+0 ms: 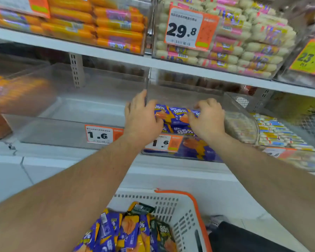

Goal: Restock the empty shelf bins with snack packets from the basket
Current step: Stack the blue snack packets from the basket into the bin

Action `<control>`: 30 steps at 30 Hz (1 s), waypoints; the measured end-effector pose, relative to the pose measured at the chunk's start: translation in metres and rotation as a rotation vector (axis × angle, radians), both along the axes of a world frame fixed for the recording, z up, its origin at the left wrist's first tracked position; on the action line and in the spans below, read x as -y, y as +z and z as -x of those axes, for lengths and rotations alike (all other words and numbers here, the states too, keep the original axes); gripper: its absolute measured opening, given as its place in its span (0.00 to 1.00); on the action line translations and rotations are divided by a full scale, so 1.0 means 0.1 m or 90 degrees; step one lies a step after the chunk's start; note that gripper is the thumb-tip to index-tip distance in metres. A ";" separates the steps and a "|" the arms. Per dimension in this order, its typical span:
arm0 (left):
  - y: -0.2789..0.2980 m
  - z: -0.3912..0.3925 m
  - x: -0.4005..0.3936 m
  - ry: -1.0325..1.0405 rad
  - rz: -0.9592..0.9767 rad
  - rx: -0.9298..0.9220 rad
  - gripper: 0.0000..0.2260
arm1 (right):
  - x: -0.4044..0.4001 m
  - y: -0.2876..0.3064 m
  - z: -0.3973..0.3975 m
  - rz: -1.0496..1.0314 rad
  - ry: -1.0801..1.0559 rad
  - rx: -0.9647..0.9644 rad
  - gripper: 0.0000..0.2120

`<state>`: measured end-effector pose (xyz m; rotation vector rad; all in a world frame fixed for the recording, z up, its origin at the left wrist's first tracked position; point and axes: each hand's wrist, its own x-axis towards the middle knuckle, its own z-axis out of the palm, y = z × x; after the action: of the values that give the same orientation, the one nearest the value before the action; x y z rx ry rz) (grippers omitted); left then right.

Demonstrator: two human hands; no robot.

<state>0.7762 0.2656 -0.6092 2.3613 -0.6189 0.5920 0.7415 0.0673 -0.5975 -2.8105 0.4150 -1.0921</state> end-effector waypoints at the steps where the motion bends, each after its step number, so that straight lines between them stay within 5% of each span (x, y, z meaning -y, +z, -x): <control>1: -0.03 0.09 -0.05 -0.016 0.035 0.044 0.23 | -0.19 -0.04 0.15 0.045 0.079 0.103 0.08; 5: -0.39 0.51 -0.36 -0.135 0.147 0.140 0.17 | -0.86 -0.47 0.62 0.060 0.365 0.191 0.03; 8: -0.86 0.79 -0.64 -0.122 0.157 -0.022 0.15 | -1.16 -0.97 0.78 -0.071 0.417 0.058 0.05; 12: -1.45 1.09 -0.97 -0.048 0.114 -0.313 0.12 | -1.30 -1.68 0.80 -0.334 0.223 -0.327 0.04; 19: -1.88 1.35 -1.18 -0.001 0.120 -0.539 0.10 | -1.33 -2.96 1.05 -0.640 -0.156 -0.612 0.14; 22: -1.96 1.35 -1.21 0.016 0.109 -0.551 0.08 | -1.28 -3.38 1.16 -0.676 -0.198 -0.664 0.19; 26: -2.03 1.35 -1.23 0.033 0.099 -0.564 0.08 | -1.29 -3.41 1.16 -0.777 -0.232 -0.587 0.29; 30: -2.05 1.41 -1.19 0.038 0.114 -0.588 0.09 | -1.33 -3.31 1.14 -0.845 -0.198 -0.581 0.19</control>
<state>0.6356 0.3851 -0.8145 2.1650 -0.0631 -0.4176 0.6271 0.2002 -0.9284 -1.7777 1.1076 0.5003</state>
